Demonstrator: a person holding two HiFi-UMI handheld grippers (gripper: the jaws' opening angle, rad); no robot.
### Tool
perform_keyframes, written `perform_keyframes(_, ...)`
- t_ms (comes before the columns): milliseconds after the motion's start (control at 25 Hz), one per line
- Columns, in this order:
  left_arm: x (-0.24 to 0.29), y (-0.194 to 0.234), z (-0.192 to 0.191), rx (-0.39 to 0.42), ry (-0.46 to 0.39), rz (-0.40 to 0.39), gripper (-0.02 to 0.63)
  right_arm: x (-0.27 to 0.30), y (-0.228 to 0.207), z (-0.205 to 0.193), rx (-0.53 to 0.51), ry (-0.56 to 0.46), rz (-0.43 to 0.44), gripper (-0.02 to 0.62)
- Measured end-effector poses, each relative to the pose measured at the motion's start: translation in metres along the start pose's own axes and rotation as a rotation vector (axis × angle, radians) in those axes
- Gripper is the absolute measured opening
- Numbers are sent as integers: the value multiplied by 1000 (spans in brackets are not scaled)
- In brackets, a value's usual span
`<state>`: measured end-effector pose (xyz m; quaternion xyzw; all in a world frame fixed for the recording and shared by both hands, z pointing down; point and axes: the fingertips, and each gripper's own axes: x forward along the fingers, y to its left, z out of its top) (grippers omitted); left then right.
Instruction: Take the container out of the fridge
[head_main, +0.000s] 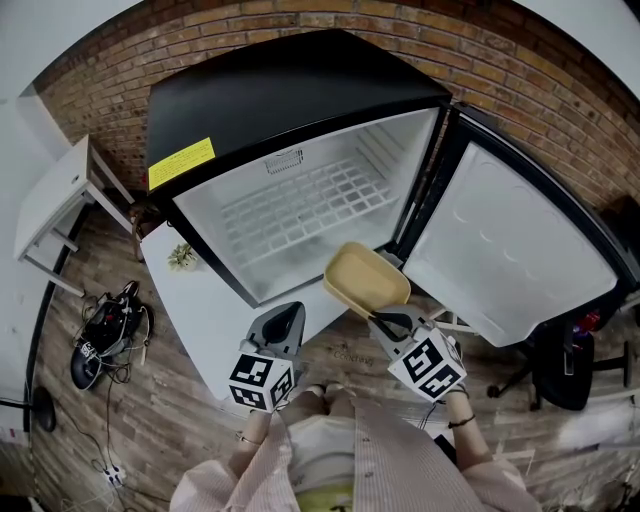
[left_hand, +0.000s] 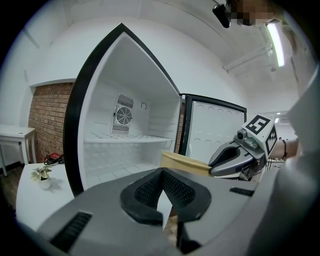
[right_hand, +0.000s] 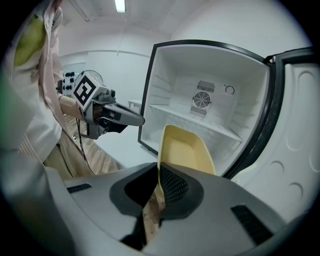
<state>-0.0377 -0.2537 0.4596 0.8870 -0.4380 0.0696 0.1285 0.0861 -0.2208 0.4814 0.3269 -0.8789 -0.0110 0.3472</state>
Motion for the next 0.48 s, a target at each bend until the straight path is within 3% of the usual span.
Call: perform_keyframes(480,1,3,-4,-3,11,4,-9,3,1,-2,-16,17,5,21)
